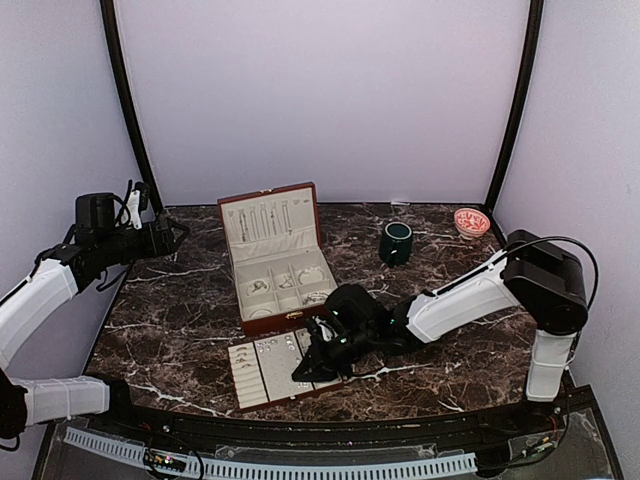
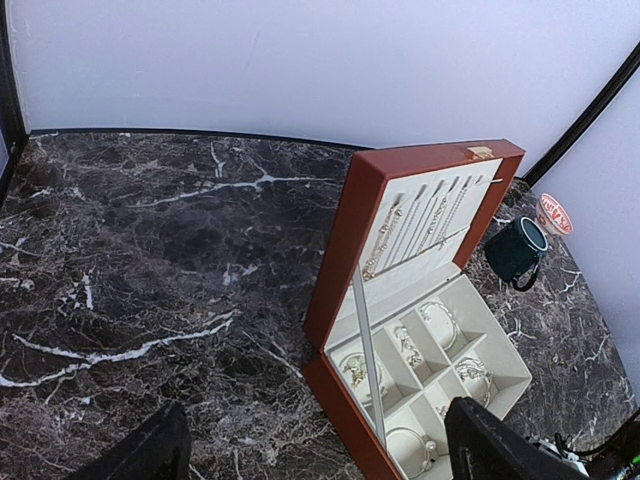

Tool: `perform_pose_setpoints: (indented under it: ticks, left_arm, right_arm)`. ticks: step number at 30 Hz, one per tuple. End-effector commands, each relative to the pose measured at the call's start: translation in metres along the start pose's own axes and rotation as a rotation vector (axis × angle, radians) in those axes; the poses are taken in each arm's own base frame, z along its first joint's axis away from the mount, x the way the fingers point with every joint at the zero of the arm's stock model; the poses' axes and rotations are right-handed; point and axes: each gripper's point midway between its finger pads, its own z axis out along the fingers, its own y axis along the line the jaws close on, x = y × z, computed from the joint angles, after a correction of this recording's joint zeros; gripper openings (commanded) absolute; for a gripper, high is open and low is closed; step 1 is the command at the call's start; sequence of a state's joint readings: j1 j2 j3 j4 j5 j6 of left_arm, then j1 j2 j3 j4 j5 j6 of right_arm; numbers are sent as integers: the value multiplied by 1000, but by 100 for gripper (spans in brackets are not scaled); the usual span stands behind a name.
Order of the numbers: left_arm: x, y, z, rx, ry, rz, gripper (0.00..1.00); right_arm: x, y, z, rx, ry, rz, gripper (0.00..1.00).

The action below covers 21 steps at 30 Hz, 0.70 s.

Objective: Organize the mixed jewelry

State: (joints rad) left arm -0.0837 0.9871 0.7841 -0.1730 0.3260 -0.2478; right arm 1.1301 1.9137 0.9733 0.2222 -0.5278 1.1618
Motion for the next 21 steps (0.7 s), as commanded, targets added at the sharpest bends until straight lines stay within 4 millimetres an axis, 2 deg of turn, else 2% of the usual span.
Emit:
perform_pose_setpoints:
  ticks: [1,15,21]
  left_arm:
    - [-1,-6,-2,23,-16,11,91]
    - [-1,-5,-2,21,-15,10,91]
    - [-1,-5,-2,20,-16,10,91]
  right_arm:
    - [6,-6,5,-7,17,4,0]
    - [7,-9,6,-2,14,12,0]
    - [5,-11,0,17,-11,20,0]
